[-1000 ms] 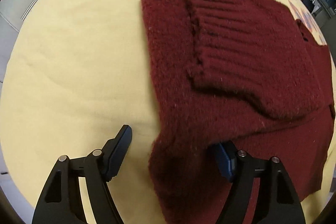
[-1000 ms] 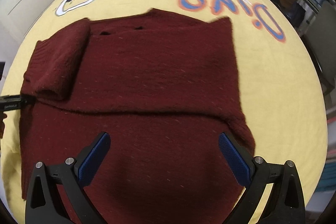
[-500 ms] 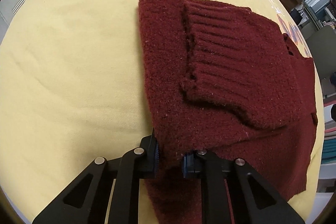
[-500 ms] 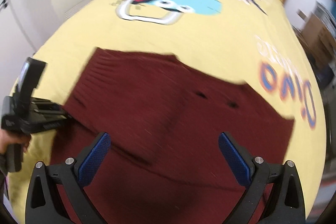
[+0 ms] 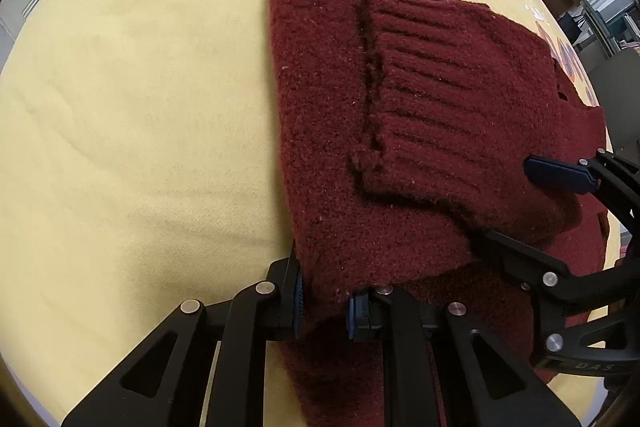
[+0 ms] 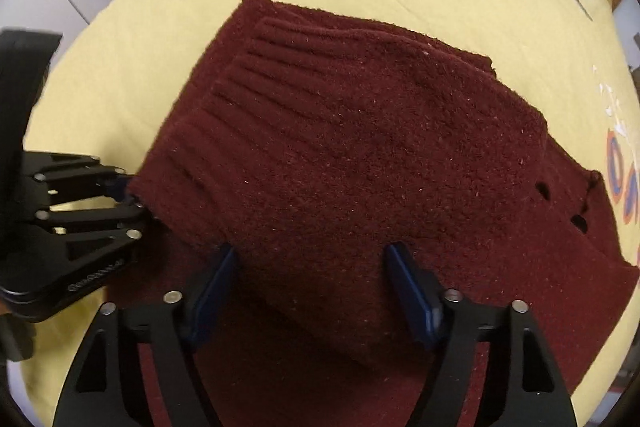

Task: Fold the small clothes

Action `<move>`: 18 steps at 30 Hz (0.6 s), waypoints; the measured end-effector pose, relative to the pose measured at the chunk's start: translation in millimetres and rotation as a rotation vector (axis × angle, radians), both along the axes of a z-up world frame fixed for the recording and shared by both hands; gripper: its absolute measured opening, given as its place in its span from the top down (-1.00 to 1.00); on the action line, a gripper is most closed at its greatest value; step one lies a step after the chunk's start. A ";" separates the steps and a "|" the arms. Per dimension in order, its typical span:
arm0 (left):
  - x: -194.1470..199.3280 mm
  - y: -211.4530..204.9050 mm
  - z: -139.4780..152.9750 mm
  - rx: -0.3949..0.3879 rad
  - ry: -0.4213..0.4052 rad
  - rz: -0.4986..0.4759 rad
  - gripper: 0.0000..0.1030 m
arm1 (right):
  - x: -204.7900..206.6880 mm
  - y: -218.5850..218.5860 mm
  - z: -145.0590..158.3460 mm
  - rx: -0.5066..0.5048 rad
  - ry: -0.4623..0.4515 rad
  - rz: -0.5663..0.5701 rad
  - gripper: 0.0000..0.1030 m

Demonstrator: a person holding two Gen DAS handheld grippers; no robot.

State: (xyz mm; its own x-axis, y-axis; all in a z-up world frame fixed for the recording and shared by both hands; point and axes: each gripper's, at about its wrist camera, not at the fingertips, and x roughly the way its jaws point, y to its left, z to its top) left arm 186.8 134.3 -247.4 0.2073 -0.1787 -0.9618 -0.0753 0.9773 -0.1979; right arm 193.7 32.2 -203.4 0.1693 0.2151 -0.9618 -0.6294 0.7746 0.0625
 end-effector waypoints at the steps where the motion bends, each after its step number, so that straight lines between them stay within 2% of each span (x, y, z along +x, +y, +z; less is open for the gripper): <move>1: -2.6 -1.5 3.8 0.004 -0.001 -0.002 0.74 | 0.8 -0.6 0.1 0.001 -0.006 -0.007 -0.32; 3: -3.1 6.6 3.0 0.011 -0.002 -0.005 0.74 | 3.4 -2.4 1.2 0.020 0.000 -0.017 0.14; 5: -14.7 6.6 12.8 0.013 0.000 -0.004 0.74 | 5.0 -4.1 2.0 0.026 0.005 -0.024 0.40; 8: -17.4 8.8 14.9 0.007 0.005 0.002 0.74 | 8.8 -11.4 6.1 0.059 0.004 -0.043 0.67; 11: -19.4 10.9 12.7 -0.003 0.005 0.011 0.74 | 13.9 -32.3 18.2 0.135 0.019 -0.108 0.77; 18: -23.3 11.1 17.0 0.007 0.005 0.008 0.74 | 22.0 -91.2 47.2 0.243 0.007 -0.230 0.80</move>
State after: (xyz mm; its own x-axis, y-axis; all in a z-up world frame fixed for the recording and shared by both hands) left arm 163.5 145.5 -230.3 0.2037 -0.1702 -0.9641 -0.0839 0.9781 -0.1904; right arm 215.7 -59.1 -156.2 0.2339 0.3954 -0.8882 -0.4387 0.8582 0.2665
